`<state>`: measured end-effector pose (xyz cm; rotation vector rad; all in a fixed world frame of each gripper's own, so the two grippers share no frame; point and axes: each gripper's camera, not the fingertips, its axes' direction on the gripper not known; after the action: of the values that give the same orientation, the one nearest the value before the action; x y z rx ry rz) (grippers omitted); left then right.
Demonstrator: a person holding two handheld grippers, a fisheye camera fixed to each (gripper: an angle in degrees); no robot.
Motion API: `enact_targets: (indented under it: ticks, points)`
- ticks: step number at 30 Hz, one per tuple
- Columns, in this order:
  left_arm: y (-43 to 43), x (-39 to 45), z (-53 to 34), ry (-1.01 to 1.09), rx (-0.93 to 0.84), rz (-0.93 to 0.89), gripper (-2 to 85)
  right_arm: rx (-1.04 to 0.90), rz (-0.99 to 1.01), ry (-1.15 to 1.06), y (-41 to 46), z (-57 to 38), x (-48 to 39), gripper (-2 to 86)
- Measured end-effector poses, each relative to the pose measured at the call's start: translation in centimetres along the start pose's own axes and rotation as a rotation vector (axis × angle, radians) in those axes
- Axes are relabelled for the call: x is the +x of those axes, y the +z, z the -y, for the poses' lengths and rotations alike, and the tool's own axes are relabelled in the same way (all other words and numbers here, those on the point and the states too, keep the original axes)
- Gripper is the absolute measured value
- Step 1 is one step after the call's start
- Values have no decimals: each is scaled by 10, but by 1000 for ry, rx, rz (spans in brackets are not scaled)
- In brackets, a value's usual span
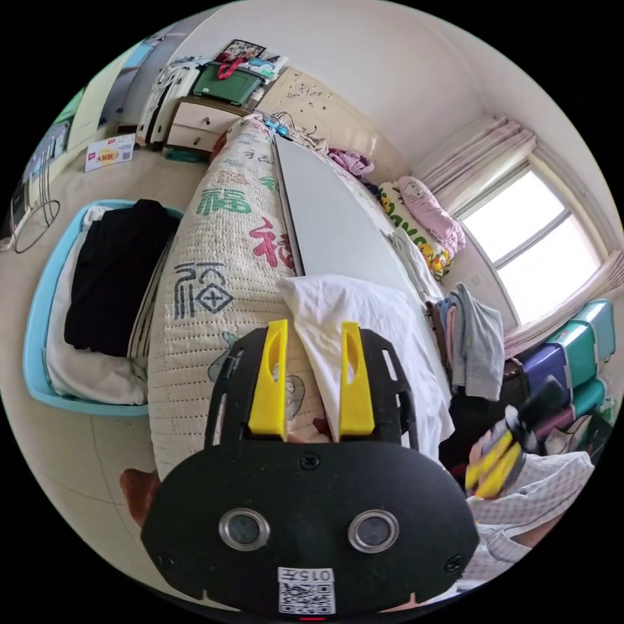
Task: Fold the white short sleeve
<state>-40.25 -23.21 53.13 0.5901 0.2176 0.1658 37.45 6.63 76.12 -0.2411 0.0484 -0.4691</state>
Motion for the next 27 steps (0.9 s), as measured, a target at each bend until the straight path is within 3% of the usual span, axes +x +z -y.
enact_targets:
  ticks: [4,8,16,27]
  points:
    - [5,-22,12,-10,-32,-60,149,215,-265,252,-96,11,101,125]
    - [17,-35,24,-13,-45,-120,162,126,-473,433,-116,31,190,142]
    - [38,-80,39,-116,-7,-326,147,25,-347,559,-84,73,267,124]
    - [40,-95,48,-128,-27,-278,100,-52,-465,463,-48,142,250,103]
